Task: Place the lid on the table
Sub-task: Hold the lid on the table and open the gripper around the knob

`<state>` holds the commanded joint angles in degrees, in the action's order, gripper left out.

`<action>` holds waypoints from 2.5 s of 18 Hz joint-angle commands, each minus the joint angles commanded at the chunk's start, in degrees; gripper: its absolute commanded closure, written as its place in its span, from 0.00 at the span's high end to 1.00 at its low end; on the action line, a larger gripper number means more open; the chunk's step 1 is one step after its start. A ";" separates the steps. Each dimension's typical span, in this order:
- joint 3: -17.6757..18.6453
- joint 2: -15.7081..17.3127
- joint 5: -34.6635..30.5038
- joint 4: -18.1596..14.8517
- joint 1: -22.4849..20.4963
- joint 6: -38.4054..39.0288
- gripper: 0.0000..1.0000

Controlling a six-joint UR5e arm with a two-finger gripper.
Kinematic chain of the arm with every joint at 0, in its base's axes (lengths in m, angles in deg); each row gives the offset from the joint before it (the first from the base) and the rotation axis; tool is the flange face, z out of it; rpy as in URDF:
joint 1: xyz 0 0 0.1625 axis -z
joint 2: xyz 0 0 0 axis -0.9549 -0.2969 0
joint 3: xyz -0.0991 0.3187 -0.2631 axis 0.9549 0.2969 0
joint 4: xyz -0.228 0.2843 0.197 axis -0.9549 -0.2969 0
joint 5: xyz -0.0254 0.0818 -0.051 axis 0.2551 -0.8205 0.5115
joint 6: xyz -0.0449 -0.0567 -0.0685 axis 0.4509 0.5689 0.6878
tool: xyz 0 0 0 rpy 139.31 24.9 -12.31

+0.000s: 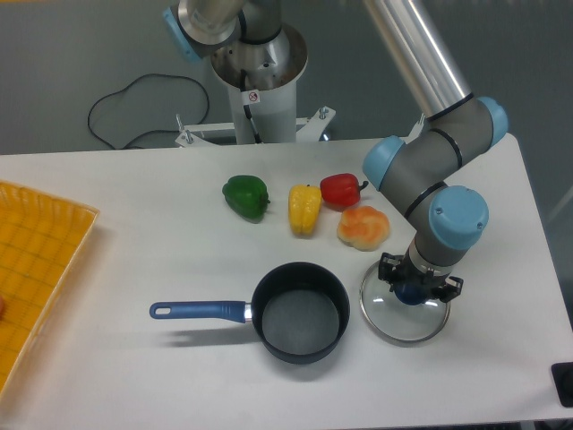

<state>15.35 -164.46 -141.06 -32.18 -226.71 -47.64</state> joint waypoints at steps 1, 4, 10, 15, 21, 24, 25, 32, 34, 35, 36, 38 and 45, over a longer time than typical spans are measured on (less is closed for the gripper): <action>0.00 0.00 0.00 0.00 0.00 0.00 0.50; -0.09 -0.18 0.00 0.00 0.00 0.00 0.50; 0.00 -0.53 0.00 1.23 0.35 0.70 0.50; 0.00 -0.53 0.00 1.23 0.35 0.70 0.50; 0.00 -0.53 0.00 1.23 0.35 0.70 0.54; 0.00 -0.62 0.00 1.23 0.44 0.70 0.54; 0.00 -0.62 -0.09 1.23 0.44 0.70 0.54; 0.09 -0.79 -0.09 2.02 0.53 0.70 0.60; 0.09 -0.79 -0.09 2.02 0.53 0.62 0.71; 0.09 -0.79 -0.09 2.02 0.53 0.62 0.74; 0.09 -0.79 -0.09 2.02 0.53 0.53 0.77; 0.09 -0.70 -0.09 2.02 0.53 0.44 0.85; 0.79 0.61 -0.44 2.11 0.70 0.26 1.00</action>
<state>16.14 -163.85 -141.49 -30.07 -226.01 -47.38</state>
